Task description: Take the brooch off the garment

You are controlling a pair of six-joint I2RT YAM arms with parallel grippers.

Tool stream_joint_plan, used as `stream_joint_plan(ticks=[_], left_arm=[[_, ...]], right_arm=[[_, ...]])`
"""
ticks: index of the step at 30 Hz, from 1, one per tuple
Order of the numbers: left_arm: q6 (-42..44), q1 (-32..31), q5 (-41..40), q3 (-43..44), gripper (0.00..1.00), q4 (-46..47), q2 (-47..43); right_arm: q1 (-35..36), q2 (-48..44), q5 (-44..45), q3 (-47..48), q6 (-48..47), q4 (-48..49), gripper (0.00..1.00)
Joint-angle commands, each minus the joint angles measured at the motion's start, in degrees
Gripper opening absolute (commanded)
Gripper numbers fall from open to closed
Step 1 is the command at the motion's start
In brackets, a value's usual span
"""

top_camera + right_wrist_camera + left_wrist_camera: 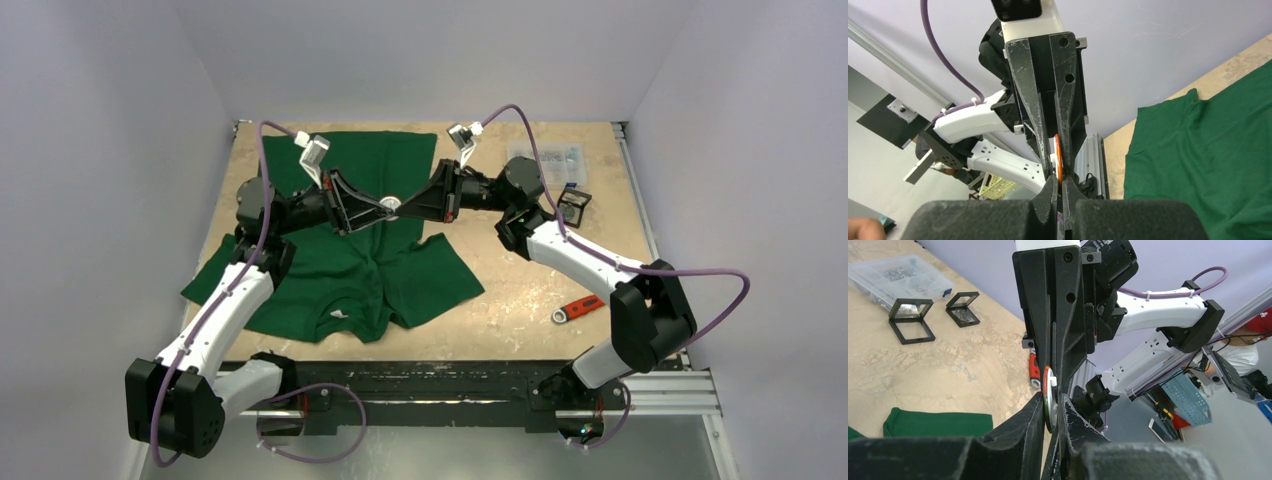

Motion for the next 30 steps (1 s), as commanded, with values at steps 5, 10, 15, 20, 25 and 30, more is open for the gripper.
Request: stream_joint_plan(ticks=[5, 10, 15, 20, 25, 30], left_arm=[[-0.17, -0.32, -1.17, 1.73, 0.1, -1.78, 0.5], [0.09, -0.32, -1.42, 2.18, 0.08, -3.47, 0.99], [1.28, -0.63, -1.33, 2.59, 0.07, -5.69, 1.24], [2.66, -0.83, -1.78, 2.98, 0.06, -8.22, 1.12], [3.48, -0.85, -2.4, 3.1, 0.05, -10.08, 1.13], [5.34, -1.02, -2.98, 3.8, 0.04, -12.87, 1.37]], right_arm=[[0.91, -2.87, -2.38, 1.29, -5.18, 0.38, 0.0], [1.27, -3.2, -3.15, 2.12, -7.69, -0.66, 0.0], [1.89, -3.42, -4.09, 3.93, -12.85, -5.05, 0.0], [2.49, -3.63, -4.88, 5.23, -16.81, -8.47, 0.0], [2.49, -3.85, -5.02, 6.14, -19.07, -9.75, 0.0], [2.78, -4.13, -5.41, 6.37, -20.69, -10.72, 0.0]])
